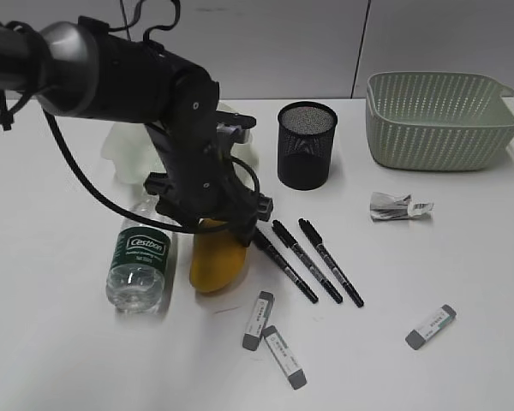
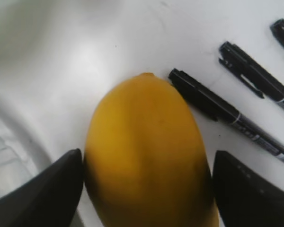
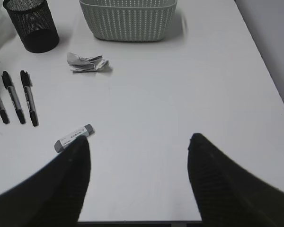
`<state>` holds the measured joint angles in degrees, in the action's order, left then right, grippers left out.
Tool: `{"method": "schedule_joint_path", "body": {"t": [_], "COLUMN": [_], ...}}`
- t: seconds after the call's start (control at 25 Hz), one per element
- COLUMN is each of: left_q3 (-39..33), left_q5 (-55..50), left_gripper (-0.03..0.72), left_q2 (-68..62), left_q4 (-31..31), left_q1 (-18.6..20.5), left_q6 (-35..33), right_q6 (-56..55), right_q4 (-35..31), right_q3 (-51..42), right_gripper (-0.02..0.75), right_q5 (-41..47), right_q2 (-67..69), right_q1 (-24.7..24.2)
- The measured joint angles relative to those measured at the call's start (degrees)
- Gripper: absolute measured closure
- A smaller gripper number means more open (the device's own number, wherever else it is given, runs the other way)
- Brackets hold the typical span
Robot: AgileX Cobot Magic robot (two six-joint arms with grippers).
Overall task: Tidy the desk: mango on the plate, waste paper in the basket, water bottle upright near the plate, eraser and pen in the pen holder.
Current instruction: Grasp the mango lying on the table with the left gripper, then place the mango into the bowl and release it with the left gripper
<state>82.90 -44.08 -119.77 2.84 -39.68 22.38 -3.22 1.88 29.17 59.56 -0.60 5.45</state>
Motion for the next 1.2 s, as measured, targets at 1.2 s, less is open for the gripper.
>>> {"method": "schedule_joint_path", "body": {"t": [1.2], "left_q3": [1.56], "left_q5": [28.37], "left_gripper": [0.037], "left_q2": [1.65], "left_q4": [13.74], "left_q1": [14.75], "left_q6": [1.21], "right_q6": [0.00], "right_q4": [-1.25], "right_q3": [0.00], "right_gripper": [0.228], "right_q5": [0.00], "right_q2": [0.00], "right_q1": [0.00]}}
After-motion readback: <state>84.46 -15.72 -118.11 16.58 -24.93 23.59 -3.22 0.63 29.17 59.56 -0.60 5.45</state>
